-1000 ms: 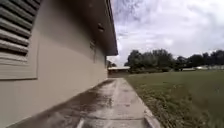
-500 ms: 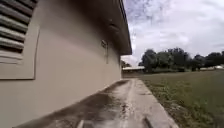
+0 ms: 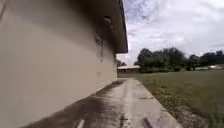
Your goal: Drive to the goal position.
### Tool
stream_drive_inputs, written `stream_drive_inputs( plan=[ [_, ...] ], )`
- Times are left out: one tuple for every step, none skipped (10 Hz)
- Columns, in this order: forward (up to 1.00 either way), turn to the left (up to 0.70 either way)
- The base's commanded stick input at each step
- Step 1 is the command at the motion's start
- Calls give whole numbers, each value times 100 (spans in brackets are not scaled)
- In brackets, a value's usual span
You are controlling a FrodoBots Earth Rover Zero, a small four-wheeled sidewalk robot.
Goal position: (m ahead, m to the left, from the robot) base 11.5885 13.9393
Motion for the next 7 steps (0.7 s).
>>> stream_drive_inputs(
  plan=[
    [69,3],
    [69,3],
    [69,3],
    [69,3],
    [69,3],
    [69,3],
    [69,3]
  ],
)
